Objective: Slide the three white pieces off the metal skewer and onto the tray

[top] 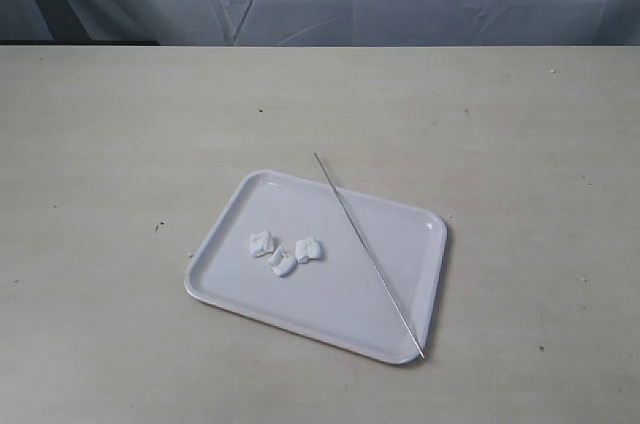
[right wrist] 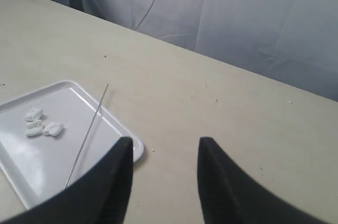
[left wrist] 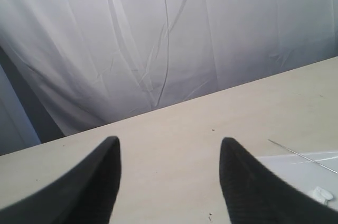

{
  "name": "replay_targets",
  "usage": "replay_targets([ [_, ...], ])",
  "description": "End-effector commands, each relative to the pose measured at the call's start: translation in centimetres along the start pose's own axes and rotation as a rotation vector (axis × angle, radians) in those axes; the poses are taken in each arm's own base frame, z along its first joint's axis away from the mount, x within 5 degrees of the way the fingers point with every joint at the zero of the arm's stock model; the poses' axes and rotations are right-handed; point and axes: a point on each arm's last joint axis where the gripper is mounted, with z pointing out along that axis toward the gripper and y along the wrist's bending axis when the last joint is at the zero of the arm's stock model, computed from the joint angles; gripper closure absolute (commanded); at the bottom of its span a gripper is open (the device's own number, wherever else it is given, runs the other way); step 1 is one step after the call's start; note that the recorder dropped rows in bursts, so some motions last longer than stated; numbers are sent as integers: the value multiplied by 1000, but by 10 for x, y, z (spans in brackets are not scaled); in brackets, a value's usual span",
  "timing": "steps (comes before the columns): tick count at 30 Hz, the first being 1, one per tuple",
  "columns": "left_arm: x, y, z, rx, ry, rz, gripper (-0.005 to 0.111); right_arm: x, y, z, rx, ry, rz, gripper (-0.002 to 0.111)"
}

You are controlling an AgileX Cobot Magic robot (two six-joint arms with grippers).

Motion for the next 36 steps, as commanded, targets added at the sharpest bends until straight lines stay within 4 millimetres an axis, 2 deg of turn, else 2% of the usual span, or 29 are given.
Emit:
replay_targets([
  [1,11,-2,-2,-64,-2,-15,53,7,-4,-1,52,10,6,69],
  [7,32,2,10,-182,70,6,53,12,-5,5,76,-1,-6,69],
  [11,52,10,20,-272,107,127,53,12,-8,7,116,-7,-34,69],
  [16,88,8,32,-257,217,140,53,10,-10,7,139,-25,-61,69],
  [23,134,2,41,-213,364,114,53,11,-8,7,144,-32,58,69],
  [29,131,3,45,-237,256,119,53,25,-3,22,175,-87,66,69],
  [33,115,7,47,-287,87,153,53,44,1,38,190,-130,63,69],
  [36,109,8,47,-309,24,220,53,61,2,47,214,-131,65,69],
])
